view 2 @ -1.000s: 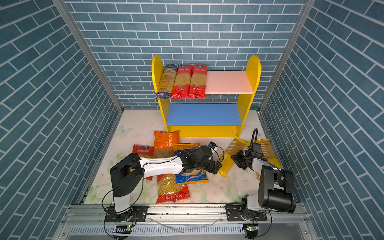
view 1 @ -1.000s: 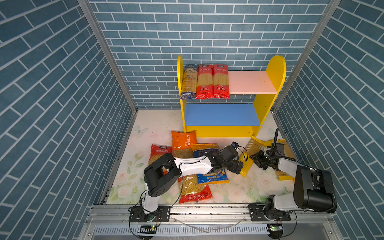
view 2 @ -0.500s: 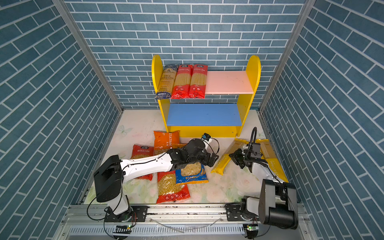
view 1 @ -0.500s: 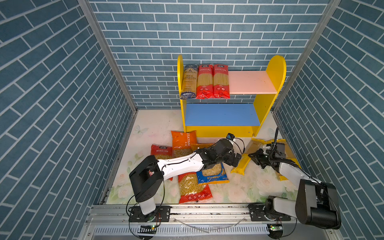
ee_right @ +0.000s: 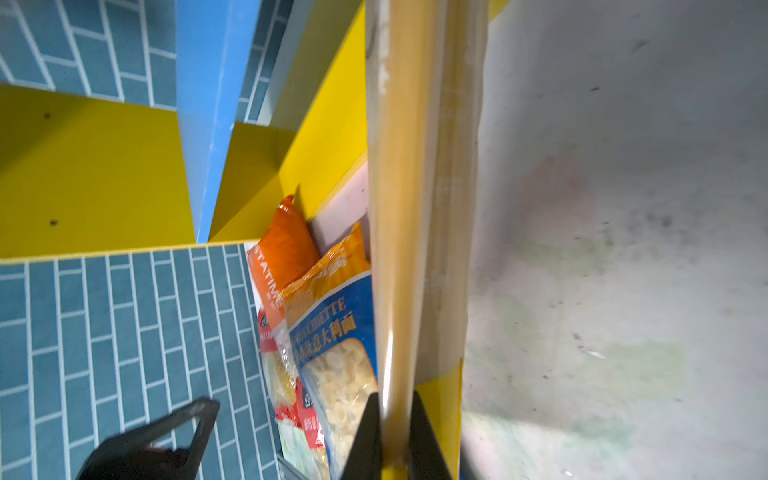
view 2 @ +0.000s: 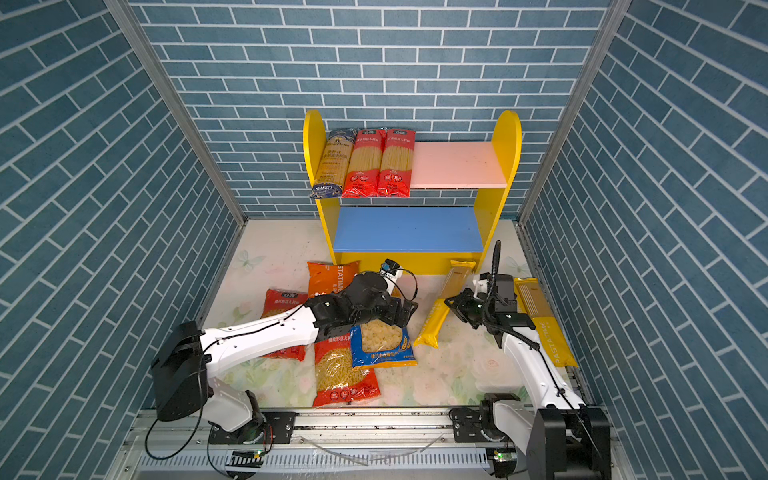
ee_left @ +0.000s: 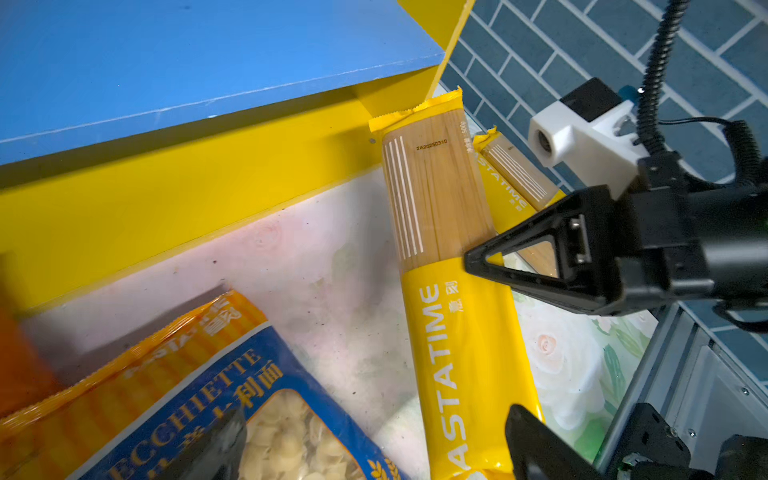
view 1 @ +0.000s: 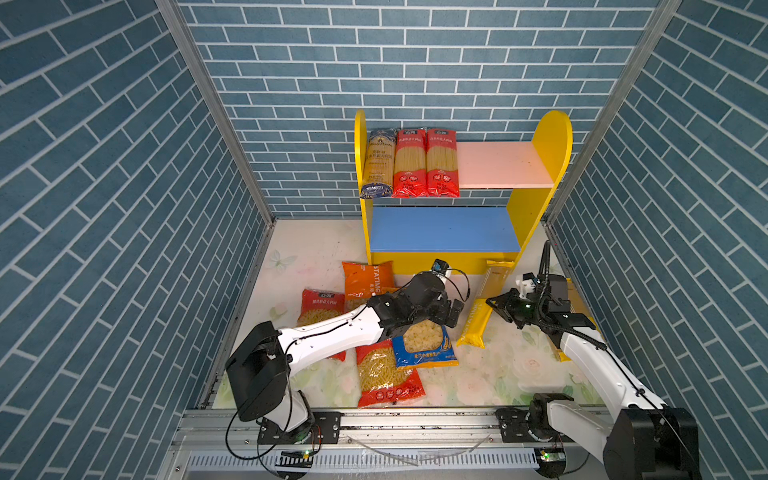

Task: Place and organize the pasta boxes and bags onto the shelf
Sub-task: 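Hold the yellow pack upright with the right gripper while the left gripper approaches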

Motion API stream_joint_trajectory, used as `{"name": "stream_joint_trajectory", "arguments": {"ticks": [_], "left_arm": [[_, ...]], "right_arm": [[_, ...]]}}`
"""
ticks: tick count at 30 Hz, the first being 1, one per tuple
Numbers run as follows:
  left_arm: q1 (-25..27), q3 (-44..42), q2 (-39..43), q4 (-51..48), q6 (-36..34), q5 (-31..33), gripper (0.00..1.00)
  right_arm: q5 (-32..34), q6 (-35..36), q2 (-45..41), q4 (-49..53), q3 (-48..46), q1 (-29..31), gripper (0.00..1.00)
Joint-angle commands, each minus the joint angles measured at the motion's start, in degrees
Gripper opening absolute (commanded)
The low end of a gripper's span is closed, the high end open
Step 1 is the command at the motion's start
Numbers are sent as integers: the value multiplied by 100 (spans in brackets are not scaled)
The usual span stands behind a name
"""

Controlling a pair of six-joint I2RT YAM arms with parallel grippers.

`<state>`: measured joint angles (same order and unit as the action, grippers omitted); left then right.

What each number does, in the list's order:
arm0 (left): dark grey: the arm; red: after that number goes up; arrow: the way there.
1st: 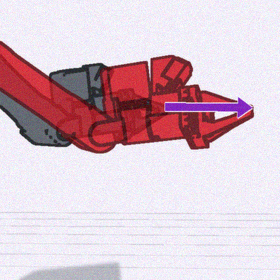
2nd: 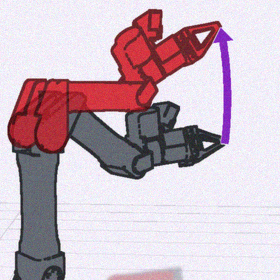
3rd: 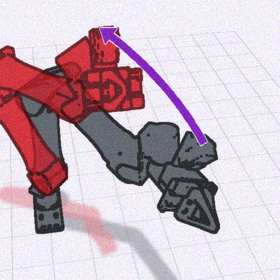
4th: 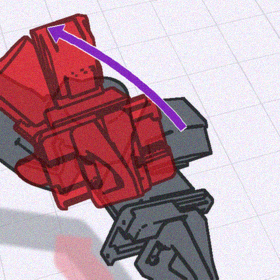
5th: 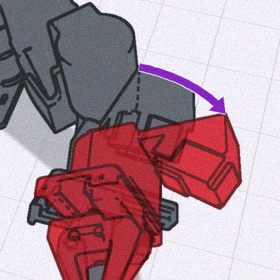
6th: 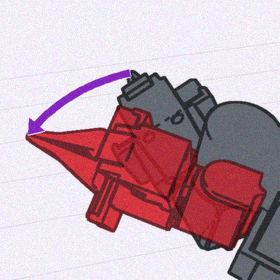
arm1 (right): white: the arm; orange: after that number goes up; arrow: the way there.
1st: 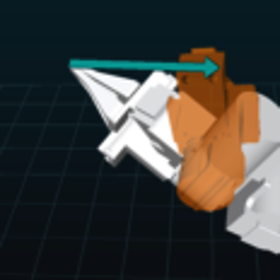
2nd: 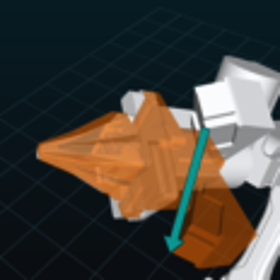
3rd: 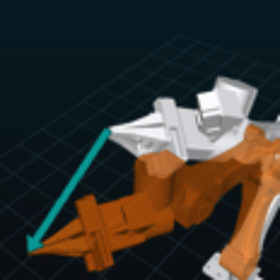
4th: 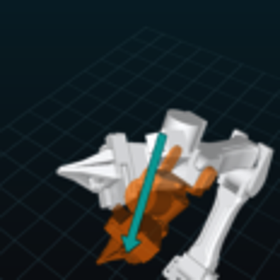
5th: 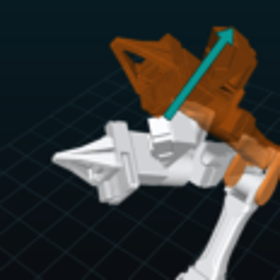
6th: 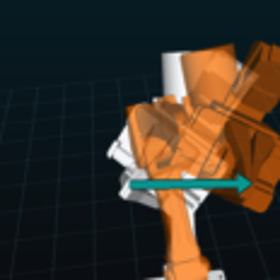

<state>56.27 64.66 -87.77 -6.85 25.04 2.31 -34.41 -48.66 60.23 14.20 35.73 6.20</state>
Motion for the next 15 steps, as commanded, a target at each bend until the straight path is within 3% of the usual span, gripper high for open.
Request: {"name": "stream_joint_trajectory", "arguments": {"ticks": [1, 7, 12, 15], "left_arm": [[-359, -288, 335, -49, 206, -282, 98], [-830, -861, 927, 313, 467, -744, 98], [-1404, -1463, 1202, 1328, 1221, -2030, 91], [-1474, -1374, 1197, 1455, 1199, -2497, 89]], "right_arm": [[-303, -62, -252, -788, 267, 245, 0], [-180, 6, -523, -2043, -134, 978, 0], [-162, 392, -626, -2792, -320, 1469, 0], [-245, 543, -567, -3300, -371, 1724, 0]]}}
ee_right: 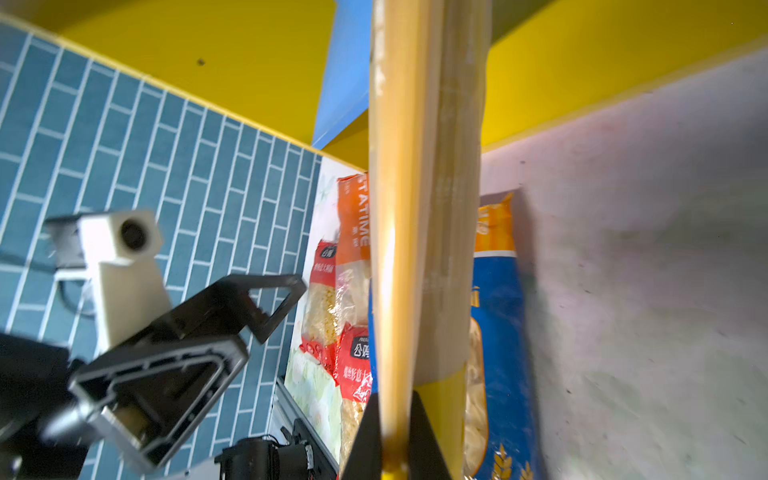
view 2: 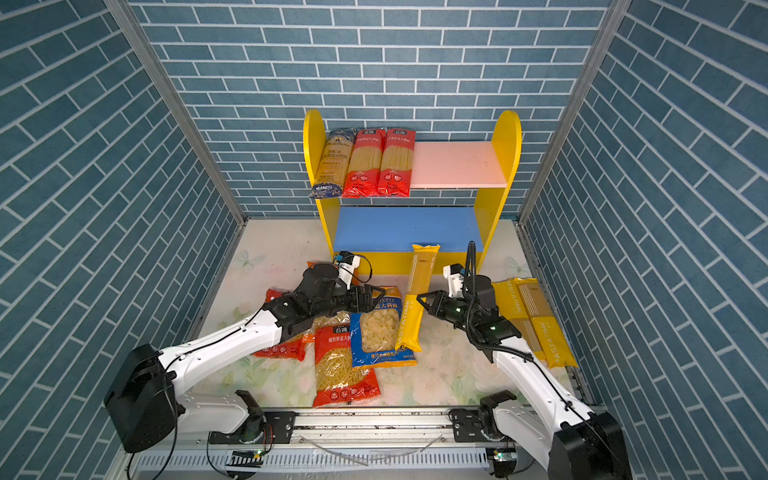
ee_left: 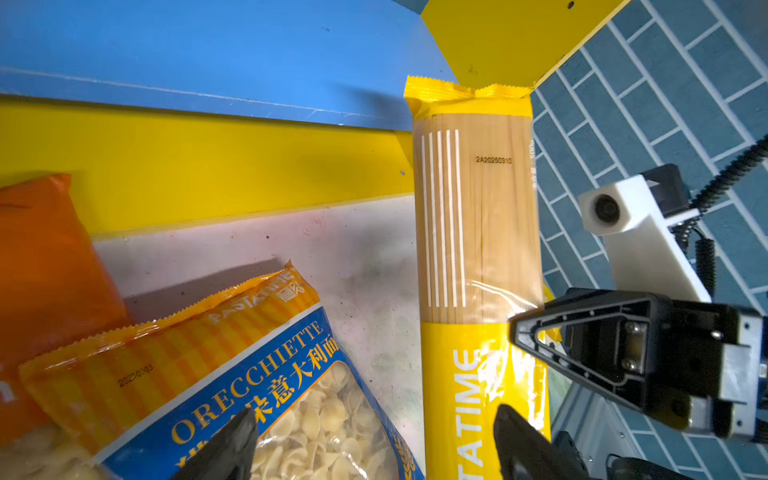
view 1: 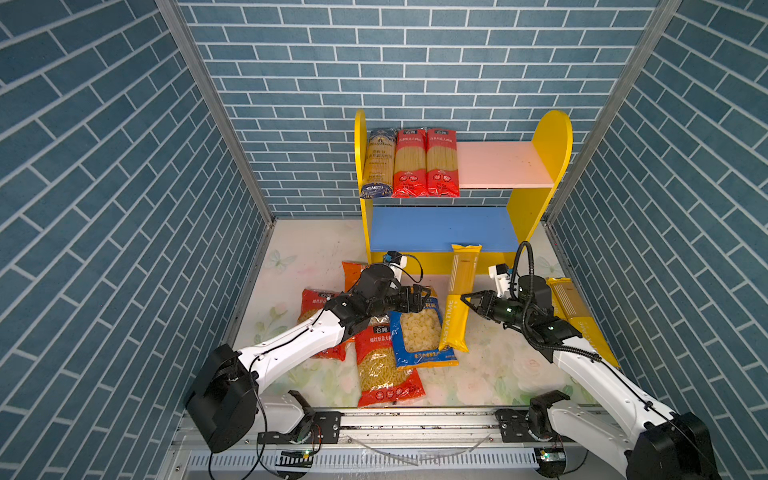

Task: Place and organize the pasta boxes and bags onto the shelf
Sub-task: 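Hold the yellow pack upright with the right gripper while the left gripper approaches, then grasp the yellow pack's top with the left gripper while the right holds it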

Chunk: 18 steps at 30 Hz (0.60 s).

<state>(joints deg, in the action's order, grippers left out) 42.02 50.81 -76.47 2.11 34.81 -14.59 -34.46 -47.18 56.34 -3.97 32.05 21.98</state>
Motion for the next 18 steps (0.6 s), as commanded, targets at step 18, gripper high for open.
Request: {"name": "stream_joint_trajectory", "arguments": {"ticks": [18], "left_arm": [[-339, -305, 2, 2113, 536, -1625, 89]], "right_arm": [[-939, 570, 56, -2198, 811, 1198, 0]]}}
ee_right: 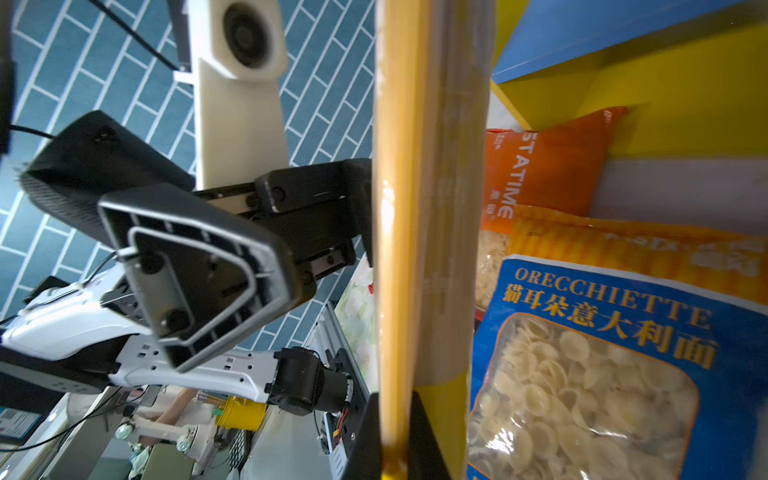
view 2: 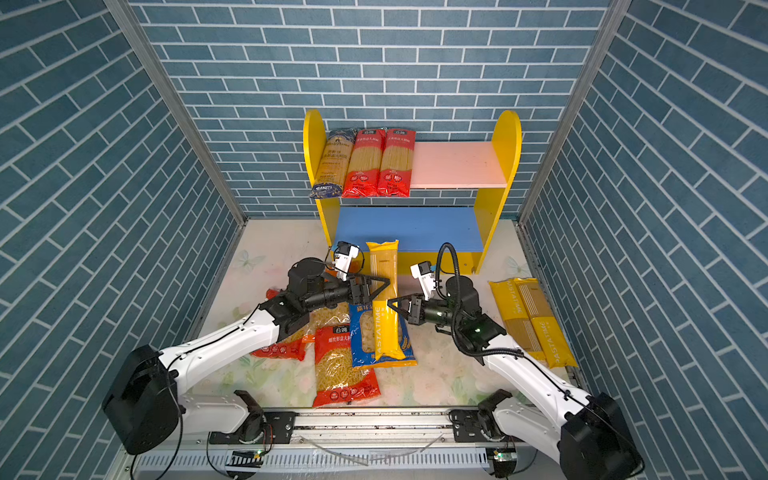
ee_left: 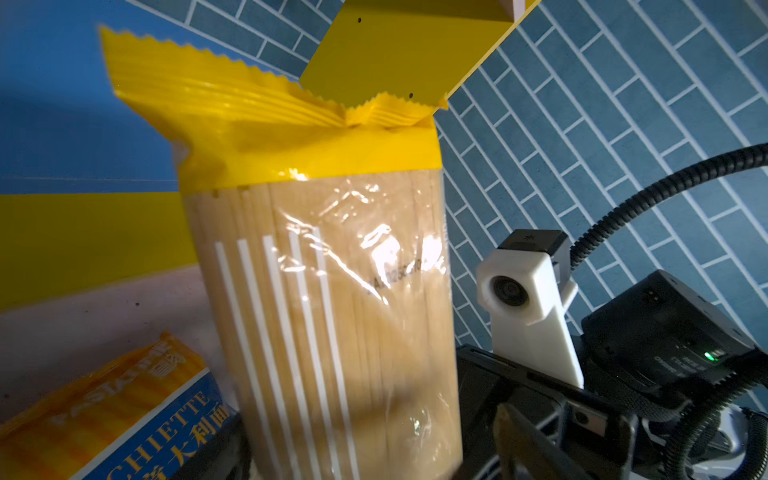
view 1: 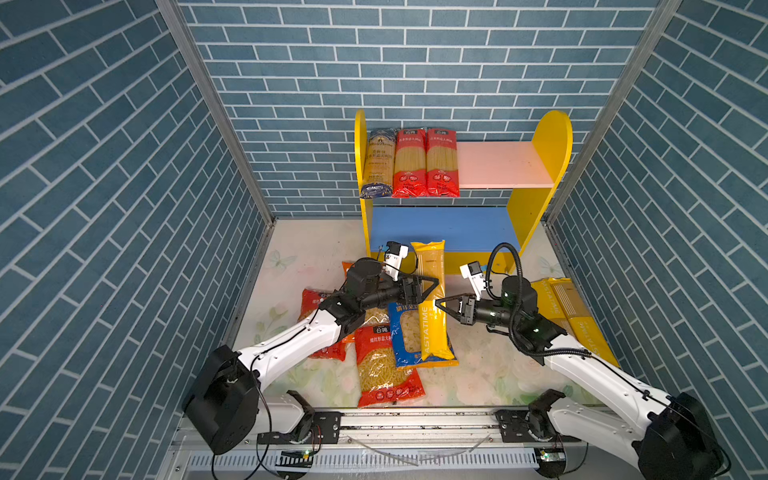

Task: Place and organize the pasta boxes and bags onto the shelf
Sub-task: 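Grasp the yellow pack's top with the left gripper while the right holds it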

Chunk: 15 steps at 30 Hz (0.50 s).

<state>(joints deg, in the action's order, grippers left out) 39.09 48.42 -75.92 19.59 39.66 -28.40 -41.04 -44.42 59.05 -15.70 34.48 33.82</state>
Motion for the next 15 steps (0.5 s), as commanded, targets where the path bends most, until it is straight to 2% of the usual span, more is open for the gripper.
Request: {"name": "stream_joint_trajectory", "arguments": {"ticks": [1, 8, 12, 15], "left_arm": [[-58, -70, -52, 337, 41, -261, 89], [-281, -142, 256, 276, 5, -322, 87], [-259, 35, 128, 616, 204, -556, 77], [-256, 5, 63, 779, 209, -465, 72]], "right_arm": [[-311, 285, -234, -1040, 595, 23, 0], [-470, 170, -265, -1114, 784, 49, 0], [-633, -49, -134, -1456, 880, 89, 0], [-693, -65, -104, -1512, 944, 134, 0]]}}
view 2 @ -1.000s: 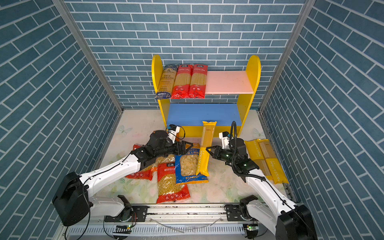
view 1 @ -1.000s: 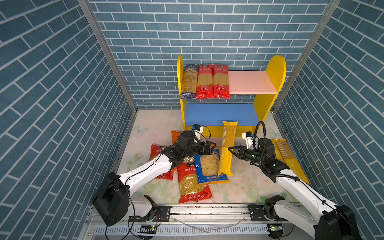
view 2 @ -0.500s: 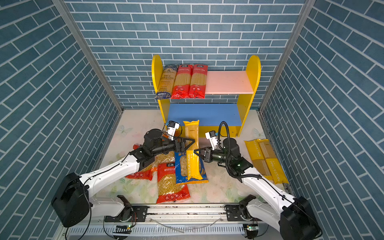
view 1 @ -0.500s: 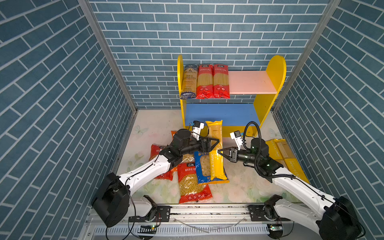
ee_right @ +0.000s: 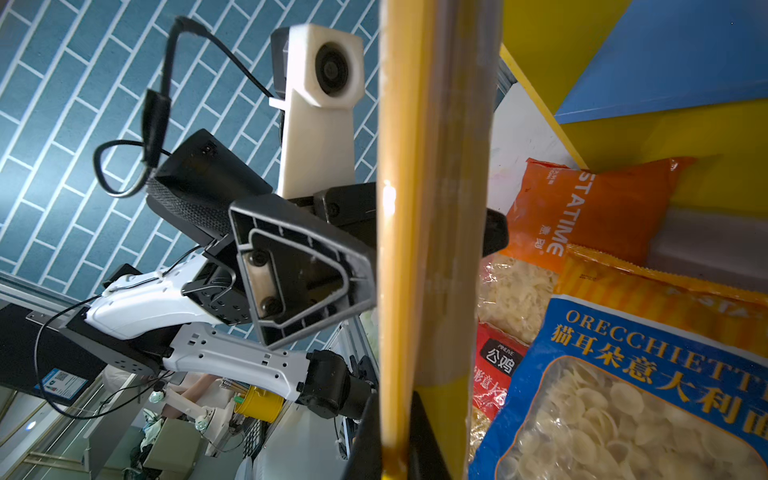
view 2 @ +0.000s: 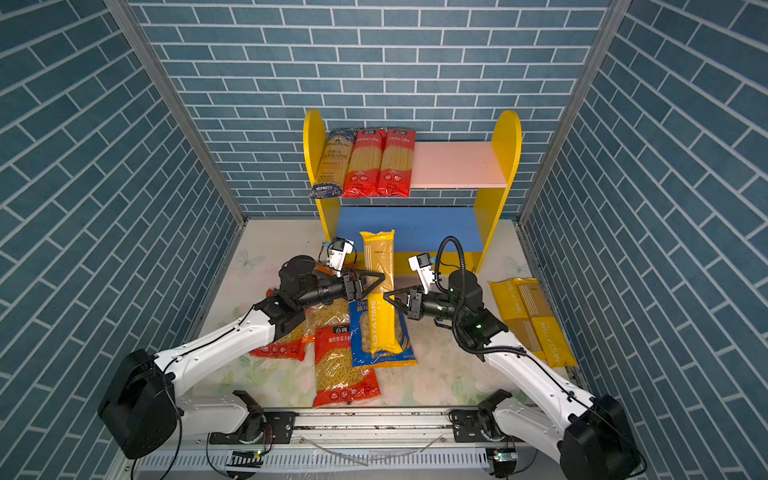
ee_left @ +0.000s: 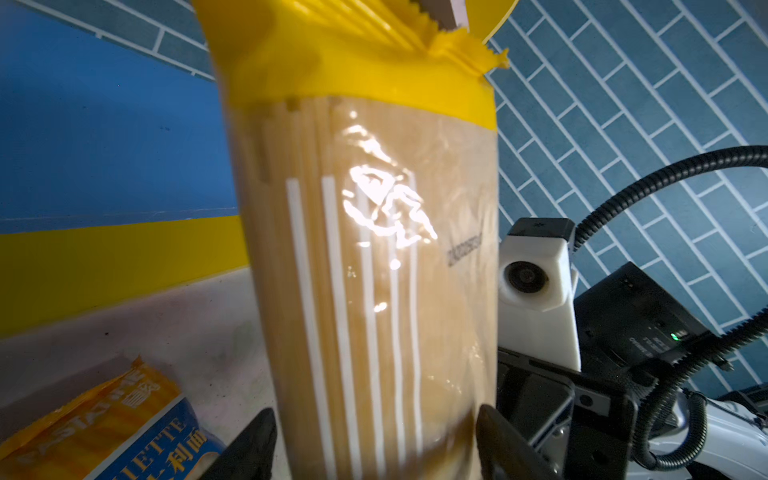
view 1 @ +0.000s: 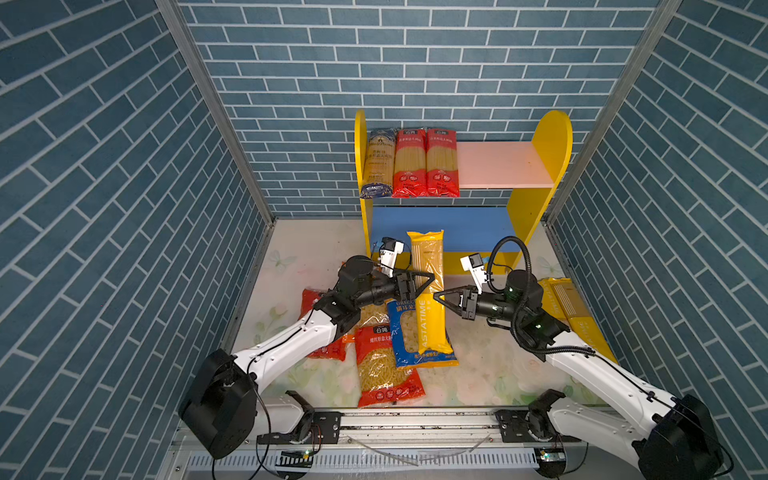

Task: Place and organize the pasta boxes and bags onto the shelf
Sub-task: 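Grasp the yellow pack's top with the left gripper while the right holds it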

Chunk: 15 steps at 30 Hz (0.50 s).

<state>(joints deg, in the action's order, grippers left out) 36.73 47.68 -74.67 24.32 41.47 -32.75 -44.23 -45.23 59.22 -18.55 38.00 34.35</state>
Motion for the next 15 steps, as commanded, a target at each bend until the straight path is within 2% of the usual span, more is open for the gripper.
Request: {"name": "stream_joint_trajectory", "arguments": {"ticks": [1, 4, 9, 11, 15], "left_arm": [[-21, 96, -98, 351, 21, -42, 71], [-26, 96, -175, 675, 143, -173, 69], [-23, 127, -145, 1095, 266, -287, 73], [-21, 137, -135, 1321, 352, -411, 69], [-21, 58, -2, 1524, 404, -497, 52]], "right_arm": [[-389, 26, -122, -1226, 614, 72, 0], [-454, 20, -129, -1232, 686, 90, 0], [-541, 6, -131, -1273, 736, 99, 0], [-539, -5, -93, -1298, 737, 98, 0], [-495, -39, -86, -1264, 699, 97, 0]]}}
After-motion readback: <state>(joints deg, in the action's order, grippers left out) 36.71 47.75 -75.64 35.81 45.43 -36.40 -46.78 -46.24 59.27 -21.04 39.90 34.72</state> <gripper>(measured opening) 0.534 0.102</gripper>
